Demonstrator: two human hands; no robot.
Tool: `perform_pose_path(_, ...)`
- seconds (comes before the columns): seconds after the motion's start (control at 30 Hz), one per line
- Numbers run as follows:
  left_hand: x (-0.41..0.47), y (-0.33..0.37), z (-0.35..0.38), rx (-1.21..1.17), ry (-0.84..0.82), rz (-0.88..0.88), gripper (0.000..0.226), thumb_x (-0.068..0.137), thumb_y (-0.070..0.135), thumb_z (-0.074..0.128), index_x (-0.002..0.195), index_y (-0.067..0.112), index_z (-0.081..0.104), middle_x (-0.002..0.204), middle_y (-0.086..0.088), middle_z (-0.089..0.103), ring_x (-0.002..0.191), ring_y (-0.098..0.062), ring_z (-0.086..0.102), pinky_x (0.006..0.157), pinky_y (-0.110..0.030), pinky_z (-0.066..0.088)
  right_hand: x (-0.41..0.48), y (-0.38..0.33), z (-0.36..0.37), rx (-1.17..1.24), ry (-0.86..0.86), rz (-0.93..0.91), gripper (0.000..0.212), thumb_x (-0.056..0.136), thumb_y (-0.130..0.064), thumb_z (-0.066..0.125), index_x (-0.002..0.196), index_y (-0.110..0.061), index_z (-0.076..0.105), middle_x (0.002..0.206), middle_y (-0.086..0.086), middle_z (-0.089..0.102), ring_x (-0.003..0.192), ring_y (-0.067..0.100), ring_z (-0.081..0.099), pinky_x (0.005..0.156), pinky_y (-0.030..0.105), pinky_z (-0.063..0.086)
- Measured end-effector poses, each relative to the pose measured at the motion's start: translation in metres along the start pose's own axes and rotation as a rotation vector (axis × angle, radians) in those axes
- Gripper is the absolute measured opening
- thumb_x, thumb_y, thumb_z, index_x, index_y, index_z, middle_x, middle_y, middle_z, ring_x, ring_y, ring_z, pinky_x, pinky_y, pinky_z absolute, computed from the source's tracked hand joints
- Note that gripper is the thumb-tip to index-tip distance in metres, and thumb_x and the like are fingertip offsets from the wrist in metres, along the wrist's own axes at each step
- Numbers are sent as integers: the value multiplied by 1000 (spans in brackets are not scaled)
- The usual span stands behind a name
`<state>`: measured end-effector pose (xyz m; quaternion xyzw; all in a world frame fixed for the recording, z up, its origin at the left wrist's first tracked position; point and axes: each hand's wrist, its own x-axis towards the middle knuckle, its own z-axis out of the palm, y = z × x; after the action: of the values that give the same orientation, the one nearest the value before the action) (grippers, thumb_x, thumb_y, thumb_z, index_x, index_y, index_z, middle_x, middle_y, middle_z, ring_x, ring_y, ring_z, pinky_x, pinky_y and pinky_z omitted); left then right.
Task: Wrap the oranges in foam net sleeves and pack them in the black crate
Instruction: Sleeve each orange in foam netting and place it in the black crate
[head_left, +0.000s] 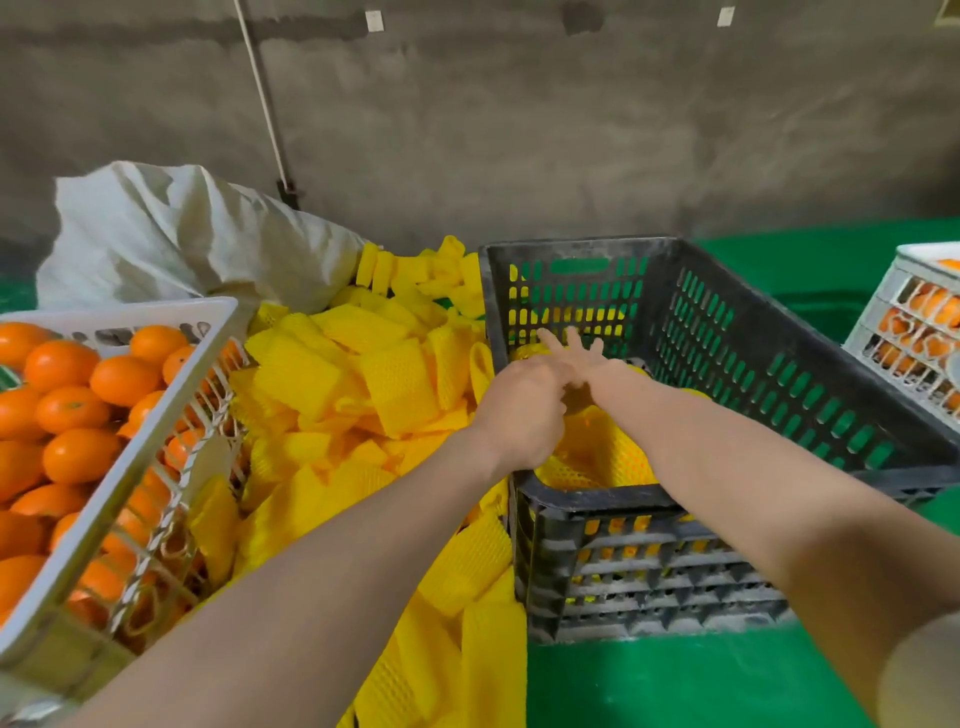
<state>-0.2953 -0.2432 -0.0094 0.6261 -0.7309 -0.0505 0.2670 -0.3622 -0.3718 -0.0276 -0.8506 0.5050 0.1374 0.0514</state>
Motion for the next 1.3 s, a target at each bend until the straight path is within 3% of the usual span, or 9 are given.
perform_pose_path(0.07, 0, 1, 1, -1, 5, -33, 45, 89, -3, 51, 132, 10, 52, 140, -11, 46, 126, -25, 44, 99, -28, 35, -8, -6, -4, -45, 23, -56, 69, 98, -28, 44, 151, -16, 1, 157, 15, -6, 143, 38, -7, 113, 58, 4)
perform_pose_path(0.2, -7, 0, -1, -179, 125, -84, 30, 89, -7, 50, 115, 8, 55, 120, -7, 51, 111, -22, 50, 88, -21, 40, -33, -19, -15, -139, 145, -16, 47, 97, -21, 43, 139, -5, 29, 142, 17, 34, 132, 34, 31, 111, 48, 26)
perform_pose_path(0.4, -54, -22, -29, -330, 167, -15, 33, 93, 6, 54, 126, 8, 55, 129, -7, 55, 120, -17, 47, 97, -20, 34, -55, -24, -25, 156, 618, -66, 33, 89, -28, 56, 119, -13, 57, 115, 14, 59, 107, 33, 56, 85, 41, 47)
perform_pose_path(0.6, -119, -103, -116, -333, 426, -282, 22, 94, 14, 58, 114, 12, 62, 109, 3, 62, 102, -12, 59, 83, -24, 48, -82, -74, -28, 419, 1023, -455, 13, 87, -14, 60, 89, -4, 68, 92, 14, 67, 88, 32, 62, 79, 37, 47)
perform_pose_path(0.93, -240, -239, -214, 80, 471, -807, 31, 85, 4, 63, 115, 1, 62, 116, -18, 64, 107, -34, 59, 83, -39, 49, -100, -204, -6, 463, 800, -795, 5, 83, -8, 64, 85, -6, 68, 85, 9, 69, 84, 30, 64, 73, 43, 52)
perform_pose_path(1.03, -267, -264, -225, 213, 376, -899, 14, 79, -3, 56, 68, 6, 54, 66, -15, 51, 63, -31, 47, 51, -30, 28, -96, -230, -3, 454, 722, -785, 6, 84, -10, 64, 88, -8, 69, 90, 9, 70, 88, 29, 64, 76, 43, 51)
perform_pose_path(1.13, -285, -283, -226, 285, 258, -964, 25, 79, -2, 55, 64, 8, 39, 61, -11, 33, 59, -22, 29, 51, -29, 19, -94, -253, 2, 439, 661, -799, 8, 85, -13, 64, 90, -9, 69, 93, 7, 70, 90, 26, 64, 78, 39, 51)
perform_pose_path(1.23, -292, -293, -228, 331, 162, -995, 7, 86, 9, 57, 85, 13, 51, 79, -11, 47, 85, -28, 44, 77, -36, 40, -93, -272, 11, 371, 550, -812, 12, 85, -19, 62, 94, -12, 68, 96, 5, 69, 92, 23, 63, 79, 37, 50)
perform_pose_path(1.3, -295, -301, -227, 322, 81, -1019, 29, 85, 16, 63, 111, 16, 51, 100, -17, 57, 104, -37, 50, 95, -45, 37, -92, -283, 24, 303, 410, -800, 17, 86, -24, 62, 100, -15, 66, 102, 4, 68, 96, 21, 61, 82, 36, 48)
